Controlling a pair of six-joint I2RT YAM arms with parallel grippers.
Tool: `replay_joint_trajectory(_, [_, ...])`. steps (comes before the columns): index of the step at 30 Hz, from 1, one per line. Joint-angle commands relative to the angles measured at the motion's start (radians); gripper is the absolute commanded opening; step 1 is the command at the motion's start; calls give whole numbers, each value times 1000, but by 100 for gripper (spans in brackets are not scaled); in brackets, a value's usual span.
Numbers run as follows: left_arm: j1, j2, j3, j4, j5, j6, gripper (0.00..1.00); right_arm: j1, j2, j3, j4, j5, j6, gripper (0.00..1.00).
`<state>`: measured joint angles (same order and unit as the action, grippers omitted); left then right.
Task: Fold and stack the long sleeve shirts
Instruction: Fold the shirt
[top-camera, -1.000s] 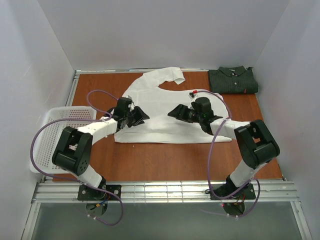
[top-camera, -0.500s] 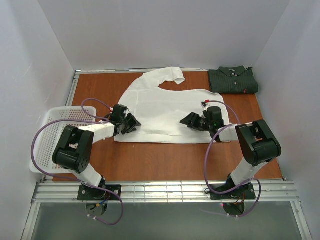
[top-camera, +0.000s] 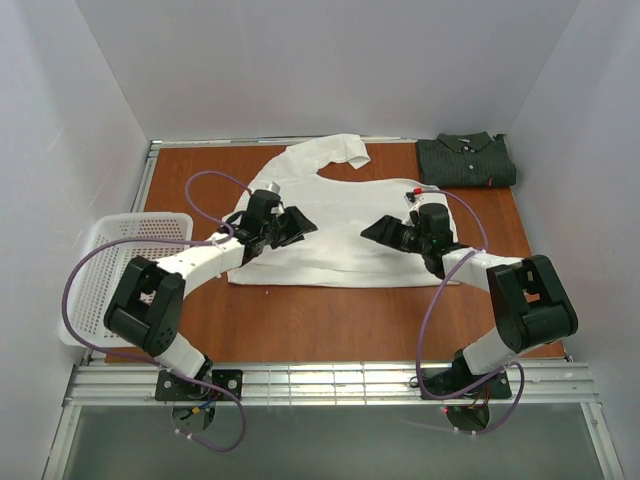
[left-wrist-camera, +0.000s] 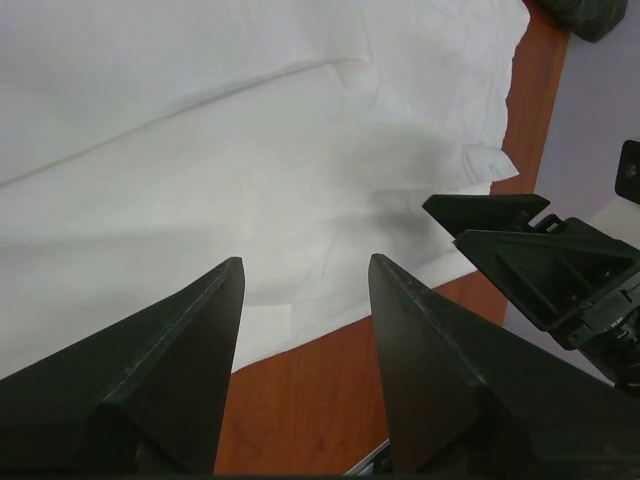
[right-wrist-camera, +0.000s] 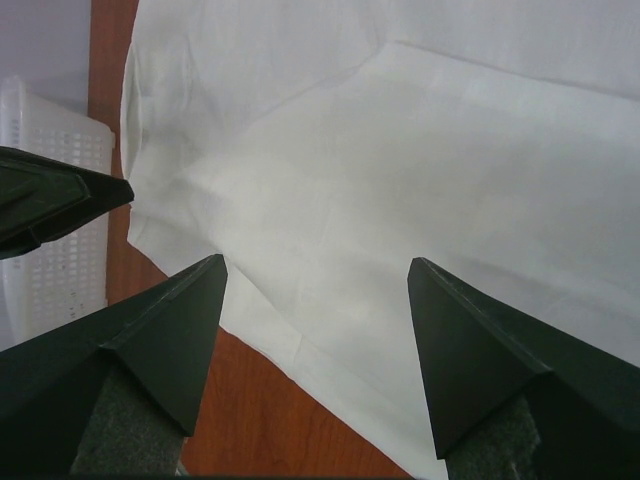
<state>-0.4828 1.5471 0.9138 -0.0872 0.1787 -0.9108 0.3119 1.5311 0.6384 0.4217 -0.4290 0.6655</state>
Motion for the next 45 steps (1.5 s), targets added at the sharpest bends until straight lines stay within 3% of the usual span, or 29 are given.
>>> replay_joint_trajectory(1, [-59, 85, 40, 58, 18, -16, 48, 3, 20, -25, 49, 2, 37, 69])
replay_joint_trajectory(10, [-77, 209, -10, 121, -56, -23, 42, -112, 40, -164, 91, 0, 0, 69])
replay_joint_trajectory(20, [-57, 15, -70, 14, -157, 55, 45, -189, -133, -226, 71, -126, -37, 69])
replay_joint_trajectory(27, [50, -77, -219, 15, -162, 10, 45, -204, -219, -308, 69, -96, -27, 69])
replay_joint_trajectory(33, [118, -111, -345, 44, -163, -48, 44, -303, -221, -408, 69, -112, -29, 68])
replay_joint_trajectory(38, [153, -205, -429, 46, -166, -112, 44, -456, -295, -468, 57, -135, -47, 68])
replay_joint_trajectory(42, [176, -286, -458, 21, -199, -119, 44, -534, -376, -451, -49, -114, -107, 68])
replay_joint_trajectory(45, [177, -343, -411, -57, -200, -67, 45, -534, -426, -363, -222, -71, -177, 68])
